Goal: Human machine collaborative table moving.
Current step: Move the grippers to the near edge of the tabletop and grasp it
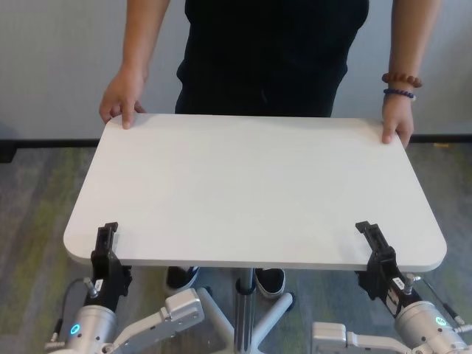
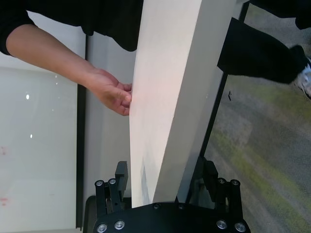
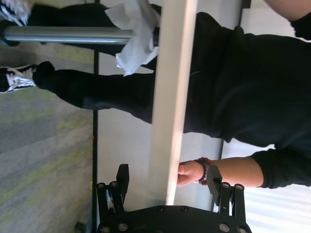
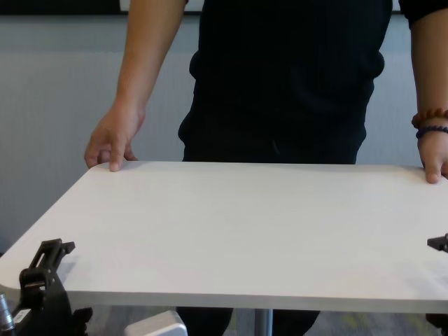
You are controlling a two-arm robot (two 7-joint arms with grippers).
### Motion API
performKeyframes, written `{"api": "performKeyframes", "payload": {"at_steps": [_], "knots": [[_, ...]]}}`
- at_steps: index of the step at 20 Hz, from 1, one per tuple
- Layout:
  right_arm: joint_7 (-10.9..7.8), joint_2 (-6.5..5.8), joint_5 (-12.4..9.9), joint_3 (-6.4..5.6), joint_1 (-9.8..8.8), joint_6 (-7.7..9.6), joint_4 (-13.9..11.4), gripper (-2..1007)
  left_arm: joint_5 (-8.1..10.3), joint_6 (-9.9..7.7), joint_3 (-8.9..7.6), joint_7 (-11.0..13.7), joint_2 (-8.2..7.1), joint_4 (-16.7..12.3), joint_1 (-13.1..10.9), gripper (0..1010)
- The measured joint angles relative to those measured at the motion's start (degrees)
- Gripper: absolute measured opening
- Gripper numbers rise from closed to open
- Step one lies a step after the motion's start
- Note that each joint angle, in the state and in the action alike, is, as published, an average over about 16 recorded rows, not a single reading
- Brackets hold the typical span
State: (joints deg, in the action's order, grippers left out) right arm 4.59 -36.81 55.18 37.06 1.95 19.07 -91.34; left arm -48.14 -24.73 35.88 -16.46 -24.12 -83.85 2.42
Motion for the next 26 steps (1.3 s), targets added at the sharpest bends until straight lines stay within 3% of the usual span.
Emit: {"api": "performKeyframes", "payload": {"at_steps": [9,26], "knots": [[0.49,1.53,2.5,-0.28,-0.23,1.04,1.5,1001,-1.07,0.04,-1.02,-0.1,0.55,-0.1,-0.8,1000],[0.27,3.31,3.1,-2.11,-0.32,0.37,3.3,1001,-1.81,0.5,-2.25,0.3,1.03,-0.5,-1.6,1000]]}}
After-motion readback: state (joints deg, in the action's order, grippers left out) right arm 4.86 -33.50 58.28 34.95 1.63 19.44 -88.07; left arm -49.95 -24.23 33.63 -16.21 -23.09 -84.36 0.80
